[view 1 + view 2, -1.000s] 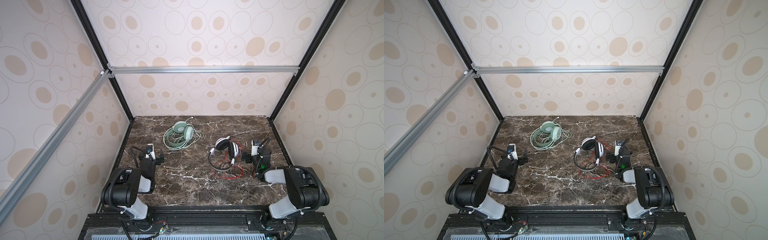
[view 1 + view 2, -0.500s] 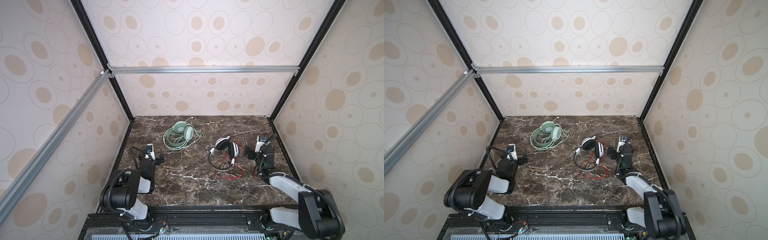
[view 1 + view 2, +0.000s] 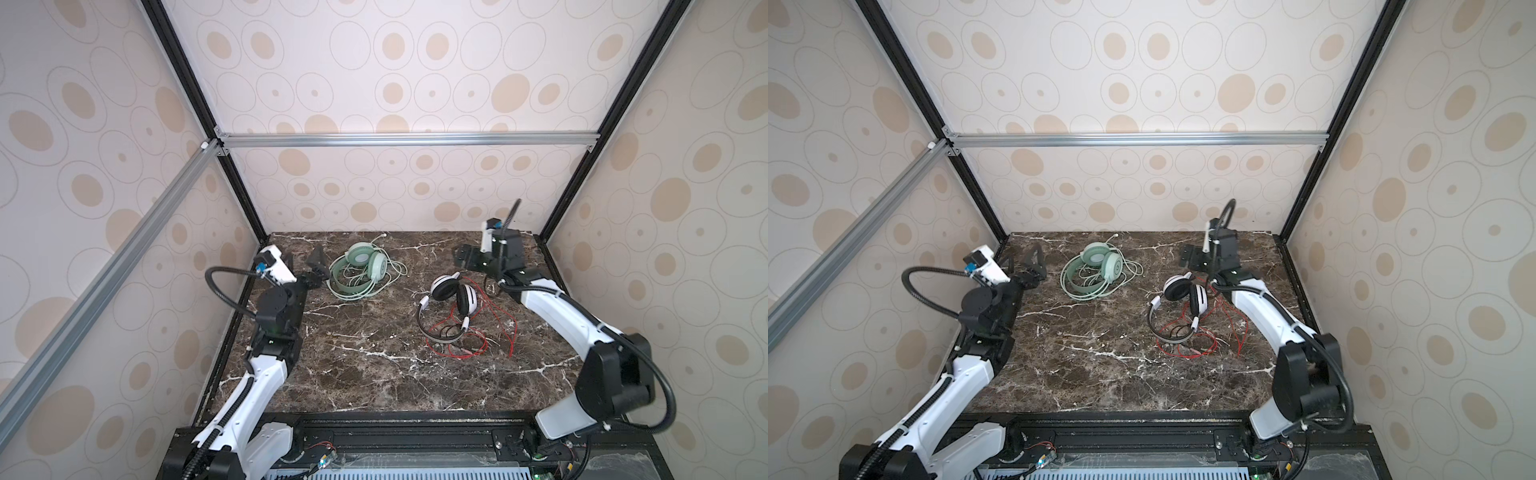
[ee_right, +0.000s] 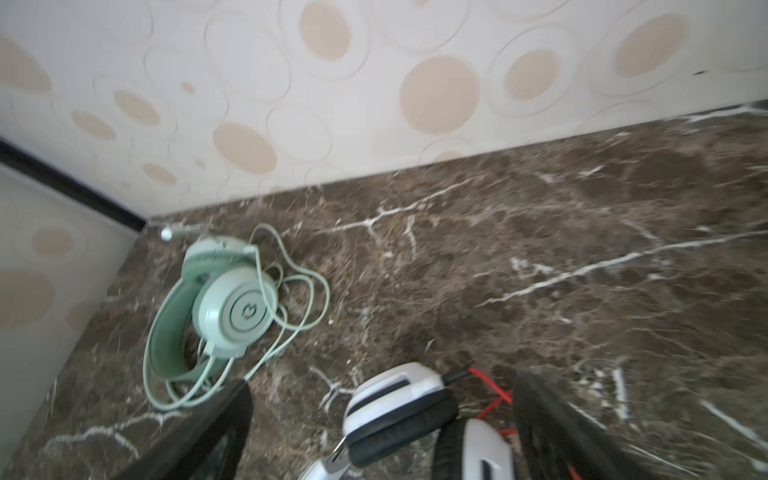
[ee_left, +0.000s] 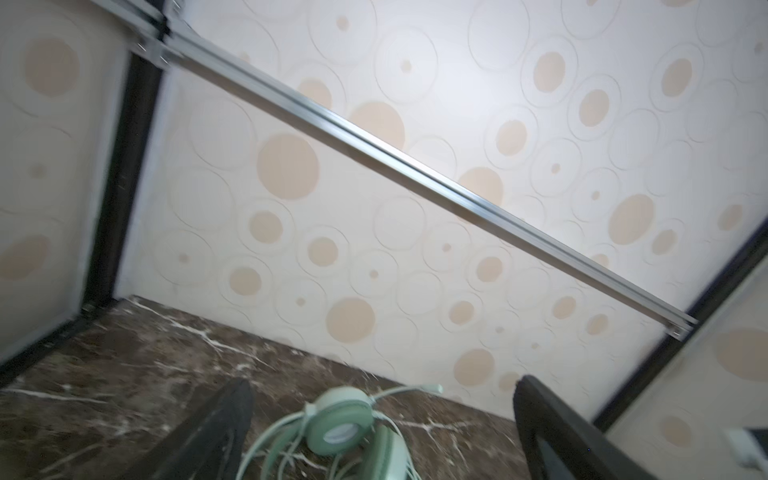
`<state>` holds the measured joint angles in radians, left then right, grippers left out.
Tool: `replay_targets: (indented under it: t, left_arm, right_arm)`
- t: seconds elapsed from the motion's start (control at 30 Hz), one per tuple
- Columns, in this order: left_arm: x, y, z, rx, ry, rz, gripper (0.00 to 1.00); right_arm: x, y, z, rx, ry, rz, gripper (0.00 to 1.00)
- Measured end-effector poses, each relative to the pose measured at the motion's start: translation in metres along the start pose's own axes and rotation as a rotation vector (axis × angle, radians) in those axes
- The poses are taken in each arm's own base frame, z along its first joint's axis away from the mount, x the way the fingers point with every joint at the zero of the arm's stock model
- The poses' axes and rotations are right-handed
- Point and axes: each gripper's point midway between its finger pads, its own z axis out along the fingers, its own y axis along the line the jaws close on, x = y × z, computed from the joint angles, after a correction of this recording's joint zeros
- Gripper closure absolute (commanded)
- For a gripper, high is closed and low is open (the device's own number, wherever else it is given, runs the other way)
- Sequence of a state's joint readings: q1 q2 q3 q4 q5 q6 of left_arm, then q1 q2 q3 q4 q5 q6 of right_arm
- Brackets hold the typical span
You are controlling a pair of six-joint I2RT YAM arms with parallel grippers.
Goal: Wrap the headphones
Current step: 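Reach the right gripper to the mint-green headset while the left arm rises, then grasp the mint-green headset earcup with the right gripper and lift it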
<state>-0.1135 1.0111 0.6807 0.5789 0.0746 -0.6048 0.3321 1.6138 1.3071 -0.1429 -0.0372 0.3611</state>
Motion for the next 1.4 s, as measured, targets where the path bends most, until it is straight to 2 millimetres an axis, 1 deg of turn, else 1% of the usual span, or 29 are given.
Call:
replay_targets:
  t: [0.03,0.1,0.13,0.2,0.27,0.33,0.37,0.43,0.47,0.5,0.57,0.63,0.73,0.83,0.9,1.0,1.17,1.23,1.3,1.4]
  left_arm:
    - [-0.003,-0.007,0.006,0.021,0.036,-0.024,0.02]
    - [-0.004,-0.012,0.016,0.034,0.106,-0.052,0.02]
    - [-0.001,-0.013,0.019,0.035,0.144,-0.058,0.02]
    - [0.011,-0.007,0.023,0.007,0.206,-0.077,0.02]
    - [0.033,0.004,0.023,-0.015,0.277,-0.125,0.02]
    - [0.061,0.020,0.020,-0.028,0.336,-0.182,0.02]
    - [0.077,0.033,0.015,-0.040,0.365,-0.229,0.02]
    - [0.100,0.056,0.002,-0.067,0.404,-0.307,0.02]
    - [0.108,0.067,-0.004,-0.085,0.421,-0.343,0.02]
    - [0.111,0.073,-0.007,-0.092,0.430,-0.367,0.02]
    - [0.105,0.076,-0.007,-0.084,0.426,-0.380,0.02]
    - [0.093,0.068,-0.005,-0.049,0.411,-0.369,0.02]
    - [0.072,0.052,-0.006,0.003,0.367,-0.335,0.02]
    - [0.053,0.040,-0.012,0.037,0.319,-0.294,0.02]
    - [0.048,0.036,-0.013,0.048,0.305,-0.280,0.02]
    - [0.049,0.037,-0.011,0.048,0.310,-0.281,0.02]
    - [0.057,0.044,-0.007,0.043,0.335,-0.323,0.02]
    - [0.057,0.046,-0.006,0.045,0.337,-0.341,0.02]
    - [0.056,0.050,-0.006,0.046,0.332,-0.360,0.02]
    - [0.054,0.057,-0.007,0.047,0.319,-0.394,0.02]
  right_arm:
    - [0.007,0.020,0.012,-0.020,0.041,-0.038,0.00]
    - [0.018,0.058,0.034,-0.054,0.102,-0.102,0.00]
    - [0.025,0.078,0.045,-0.066,0.129,-0.131,0.00]
    - [0.037,0.108,0.065,-0.077,0.166,-0.173,0.00]
    - [0.051,0.132,0.083,-0.081,0.195,-0.206,0.00]
    - [0.065,0.148,0.098,-0.073,0.220,-0.221,0.00]
    - [0.071,0.155,0.107,-0.068,0.232,-0.219,0.00]
    - [0.079,0.166,0.124,-0.054,0.245,-0.193,0.00]
    - [0.081,0.171,0.133,-0.047,0.248,-0.174,0.00]
    - [0.082,0.175,0.140,-0.042,0.250,-0.153,0.00]
    - [0.083,0.183,0.158,-0.037,0.244,-0.105,0.00]
    - [0.087,0.187,0.171,-0.031,0.234,-0.075,0.00]
    - [0.097,0.181,0.185,0.001,0.231,-0.044,0.00]
    - [0.104,0.174,0.192,0.046,0.220,-0.023,0.00]
    - [0.104,0.172,0.195,0.071,0.201,-0.011,0.00]
    - [0.102,0.173,0.196,0.091,0.173,0.003,0.01]
    - [0.093,0.185,0.199,0.077,0.112,0.030,0.10]
    - [0.092,0.189,0.202,0.071,0.094,0.042,0.12]
    - [0.093,0.190,0.206,0.072,0.084,0.055,0.14]
    - [0.099,0.187,0.212,0.081,0.082,0.072,0.17]
